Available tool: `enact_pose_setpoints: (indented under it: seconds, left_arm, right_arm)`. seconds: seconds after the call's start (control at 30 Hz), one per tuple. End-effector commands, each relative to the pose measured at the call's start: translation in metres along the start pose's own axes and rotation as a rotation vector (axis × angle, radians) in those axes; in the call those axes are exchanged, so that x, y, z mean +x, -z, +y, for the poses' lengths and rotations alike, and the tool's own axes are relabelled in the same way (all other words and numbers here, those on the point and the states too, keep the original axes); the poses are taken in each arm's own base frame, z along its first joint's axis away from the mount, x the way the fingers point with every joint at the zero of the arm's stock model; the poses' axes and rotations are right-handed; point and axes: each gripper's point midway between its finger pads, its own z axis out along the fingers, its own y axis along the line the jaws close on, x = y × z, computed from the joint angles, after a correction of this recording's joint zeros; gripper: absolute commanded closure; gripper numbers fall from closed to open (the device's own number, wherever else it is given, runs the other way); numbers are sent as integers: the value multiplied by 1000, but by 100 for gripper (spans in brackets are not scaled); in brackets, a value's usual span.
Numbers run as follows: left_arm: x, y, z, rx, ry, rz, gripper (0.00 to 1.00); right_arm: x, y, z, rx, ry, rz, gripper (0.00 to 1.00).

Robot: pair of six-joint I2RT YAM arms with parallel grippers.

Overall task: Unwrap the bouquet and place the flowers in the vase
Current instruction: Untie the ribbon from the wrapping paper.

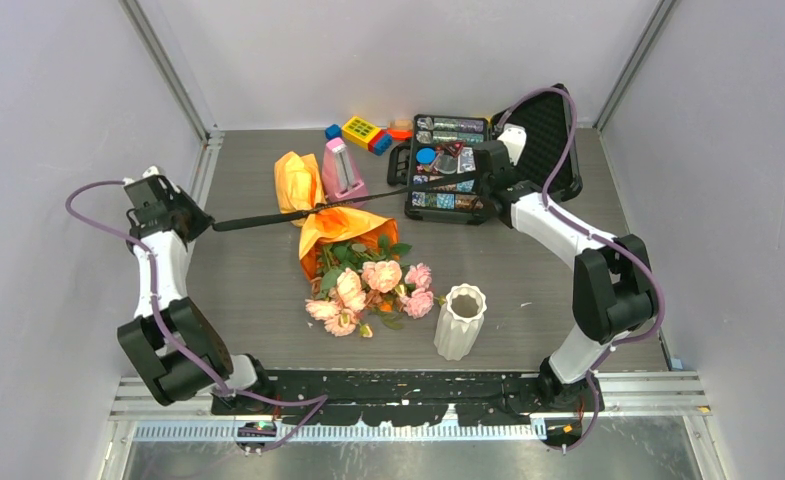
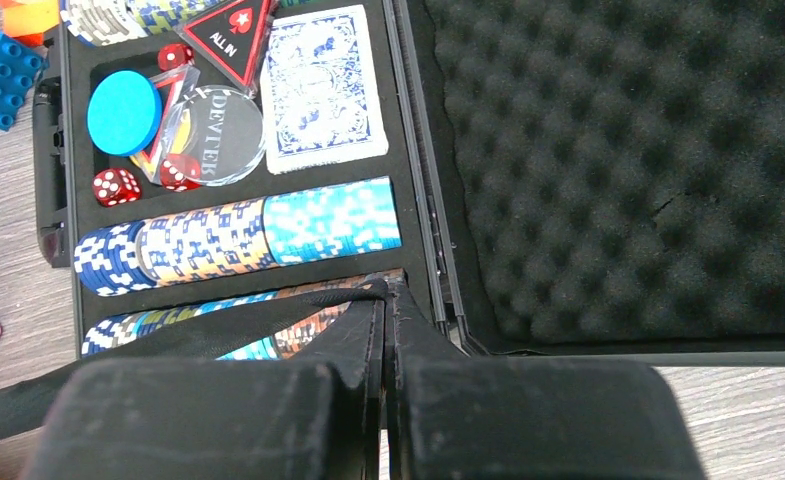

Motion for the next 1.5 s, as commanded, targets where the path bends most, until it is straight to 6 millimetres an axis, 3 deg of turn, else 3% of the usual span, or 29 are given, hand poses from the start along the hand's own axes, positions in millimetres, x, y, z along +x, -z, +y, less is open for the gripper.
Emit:
enact_pose_setpoints:
  seconds: [0.0,0.23,1.47]
  left_arm:
    - [-23,17,5,-41,-48,-96,100]
    - [-29,24,13,-76,-54,-129,100]
    - [-60,66,42,-243,-96,-305,100]
  right_arm:
    - [-24,10,-5,-2,-52,-60,100]
    - [-21,6,-9,13,-52,-54,100]
    - [-31,9,-70,172,-50,-78,100]
